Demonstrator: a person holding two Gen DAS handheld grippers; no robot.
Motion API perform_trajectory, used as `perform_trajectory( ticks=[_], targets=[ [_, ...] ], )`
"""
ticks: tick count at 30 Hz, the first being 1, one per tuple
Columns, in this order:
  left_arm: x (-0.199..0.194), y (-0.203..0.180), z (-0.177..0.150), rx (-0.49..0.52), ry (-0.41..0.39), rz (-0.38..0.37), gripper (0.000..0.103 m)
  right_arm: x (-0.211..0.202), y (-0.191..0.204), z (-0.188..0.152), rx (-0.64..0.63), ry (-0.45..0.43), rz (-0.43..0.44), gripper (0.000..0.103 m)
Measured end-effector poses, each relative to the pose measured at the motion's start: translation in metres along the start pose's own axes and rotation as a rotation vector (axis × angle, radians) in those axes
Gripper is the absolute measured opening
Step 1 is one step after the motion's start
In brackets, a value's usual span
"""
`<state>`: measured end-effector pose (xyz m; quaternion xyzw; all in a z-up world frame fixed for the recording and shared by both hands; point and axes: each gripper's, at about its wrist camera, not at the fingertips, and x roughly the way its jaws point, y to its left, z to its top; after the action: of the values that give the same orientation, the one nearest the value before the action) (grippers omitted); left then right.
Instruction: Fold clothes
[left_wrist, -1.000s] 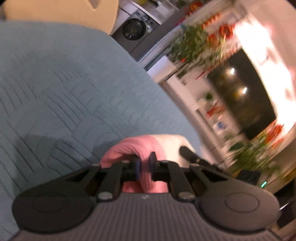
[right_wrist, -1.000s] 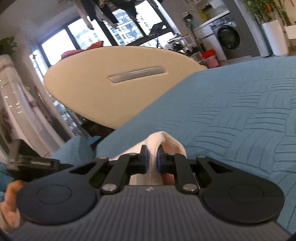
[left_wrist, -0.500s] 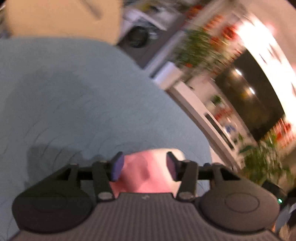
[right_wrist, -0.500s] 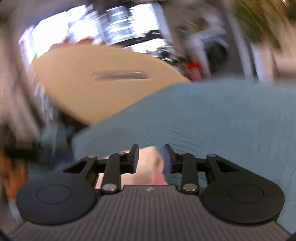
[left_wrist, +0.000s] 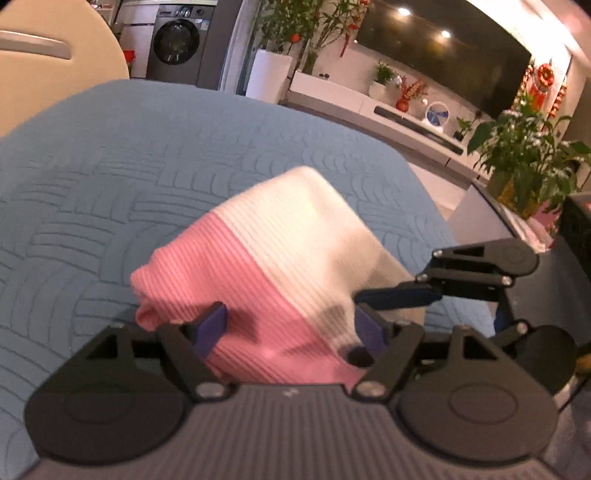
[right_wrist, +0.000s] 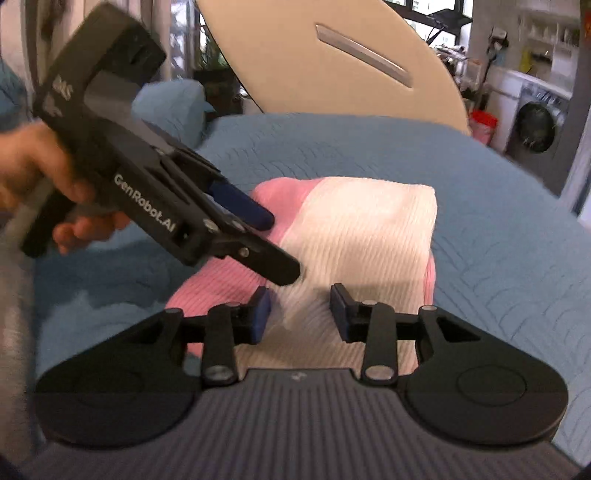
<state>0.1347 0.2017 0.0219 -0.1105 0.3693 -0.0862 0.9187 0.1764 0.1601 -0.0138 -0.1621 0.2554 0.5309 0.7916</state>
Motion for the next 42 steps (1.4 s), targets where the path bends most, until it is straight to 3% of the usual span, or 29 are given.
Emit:
perform_trajectory(
  ticks=[2,4,6,8,10,12,18,20,24,28,32,35,37,40,42],
  targets=[
    [-0.003,0.004,-0.003,-0.001,0.006,0.006,0.08,-0.011,-0.008,-0.003,0.011,-0.057,-0.012,0.041],
    [-0.008,0.009,-0.008,-0.005,0.012,0.01,0.081,-0.014,-0.018,-0.007,0.034,-0.077,-0.04,0.052],
    [0.0,0.007,-0.008,0.004,0.02,0.015,0.084,-0.011,-0.027,-0.011,0.064,-0.061,-0.061,0.081],
    [0.008,0.004,-0.008,0.021,0.028,0.025,0.088,0.008,-0.039,-0.019,0.157,0.034,-0.01,0.088],
    [0.011,0.001,-0.009,0.046,0.026,0.036,0.089,0.01,-0.048,-0.02,0.232,0.028,0.018,0.09],
    [0.012,0.001,-0.009,0.047,0.022,0.039,0.089,0.006,-0.048,-0.015,0.215,0.016,0.007,0.09],
    [0.008,0.002,-0.01,-0.003,-0.003,0.036,0.091,-0.019,-0.025,-0.006,0.005,-0.22,-0.301,0.09],
    [0.009,-0.003,-0.012,0.022,-0.004,0.049,0.094,-0.007,-0.03,-0.009,0.045,-0.197,-0.285,0.089],
    [0.012,-0.011,-0.016,0.087,-0.002,0.078,0.097,0.019,-0.036,-0.011,0.135,-0.151,-0.185,0.05],
    [0.012,-0.011,-0.016,0.099,0.0,0.077,0.098,0.025,-0.031,-0.005,0.103,-0.119,-0.137,0.021],
    [0.012,-0.009,-0.016,0.094,0.008,0.07,0.098,0.024,-0.033,-0.001,0.152,-0.101,-0.135,0.014],
    [0.011,-0.009,-0.016,0.094,0.012,0.068,0.099,0.024,-0.051,-0.004,0.224,-0.092,-0.179,0.014],
    [0.011,-0.011,-0.016,0.106,0.013,0.07,0.101,0.028,-0.058,-0.01,0.263,-0.076,-0.144,0.015],
    [0.011,-0.012,-0.017,0.12,0.01,0.069,0.102,0.018,-0.056,-0.011,0.267,-0.12,-0.141,0.016],
    [0.01,-0.012,-0.015,0.118,0.013,0.075,0.102,0.002,-0.049,-0.007,0.238,-0.164,-0.164,0.022]
  ],
)
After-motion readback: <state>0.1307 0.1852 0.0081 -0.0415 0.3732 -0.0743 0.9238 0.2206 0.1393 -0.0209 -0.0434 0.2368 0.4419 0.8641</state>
